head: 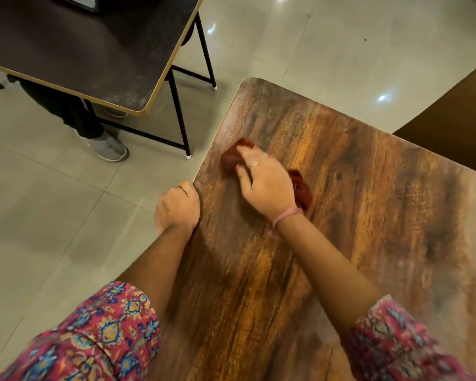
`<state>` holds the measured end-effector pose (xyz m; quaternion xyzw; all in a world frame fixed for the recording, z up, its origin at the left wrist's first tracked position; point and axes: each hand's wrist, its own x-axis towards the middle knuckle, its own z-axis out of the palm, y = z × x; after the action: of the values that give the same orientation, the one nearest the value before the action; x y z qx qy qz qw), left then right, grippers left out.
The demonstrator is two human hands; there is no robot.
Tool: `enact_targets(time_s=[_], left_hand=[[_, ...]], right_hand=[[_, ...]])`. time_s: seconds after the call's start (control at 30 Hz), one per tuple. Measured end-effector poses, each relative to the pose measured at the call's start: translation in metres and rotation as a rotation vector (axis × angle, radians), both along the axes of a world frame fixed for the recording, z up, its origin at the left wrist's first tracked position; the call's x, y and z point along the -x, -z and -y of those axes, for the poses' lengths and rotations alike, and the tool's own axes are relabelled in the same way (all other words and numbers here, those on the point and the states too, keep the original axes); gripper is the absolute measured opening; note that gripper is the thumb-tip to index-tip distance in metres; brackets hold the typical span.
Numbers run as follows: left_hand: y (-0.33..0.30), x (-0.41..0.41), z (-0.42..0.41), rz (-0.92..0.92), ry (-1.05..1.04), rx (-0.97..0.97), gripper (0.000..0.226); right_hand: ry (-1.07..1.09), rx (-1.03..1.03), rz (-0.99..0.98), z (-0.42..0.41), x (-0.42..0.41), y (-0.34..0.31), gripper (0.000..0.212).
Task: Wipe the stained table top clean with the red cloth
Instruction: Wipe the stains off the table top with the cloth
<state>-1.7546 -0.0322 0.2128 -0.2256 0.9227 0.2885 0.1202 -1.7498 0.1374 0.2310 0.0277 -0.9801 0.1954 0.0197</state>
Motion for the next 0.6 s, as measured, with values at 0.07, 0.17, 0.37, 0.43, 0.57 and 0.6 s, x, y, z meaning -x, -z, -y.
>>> enact_targets(time_s=[0.07, 0.17, 0.37, 0.43, 0.57, 0.6], left_hand=[[0.001, 0.0, 0.0, 0.005, 0.0, -0.005, 0.056], [0.003, 0.0, 0.002, 0.003, 0.009, -0.011, 0.057], [0.002, 0.0, 0.002, 0.009, 0.015, -0.032, 0.055], [0.002, 0.0, 0.002, 0.008, 0.019, -0.04, 0.055], [0.0, -0.001, 0.003, 0.011, 0.023, -0.058, 0.054], [-0.001, -0.002, 0.003, 0.016, 0.02, -0.053, 0.055]], right_hand=[[0.096, 0.031, 0.043, -0.027, 0.045, -0.004, 0.047], [0.324, 0.072, 0.142, -0.068, 0.108, -0.013, 0.05], [0.493, 0.045, 0.109, -0.113, 0.089, -0.008, 0.052], [0.57, 0.045, 0.093, -0.133, 0.072, -0.006, 0.052], [0.799, 0.077, 0.116, -0.166, 0.063, -0.01, 0.053], [0.843, 0.062, 0.111, -0.165, 0.065, -0.01, 0.053]])
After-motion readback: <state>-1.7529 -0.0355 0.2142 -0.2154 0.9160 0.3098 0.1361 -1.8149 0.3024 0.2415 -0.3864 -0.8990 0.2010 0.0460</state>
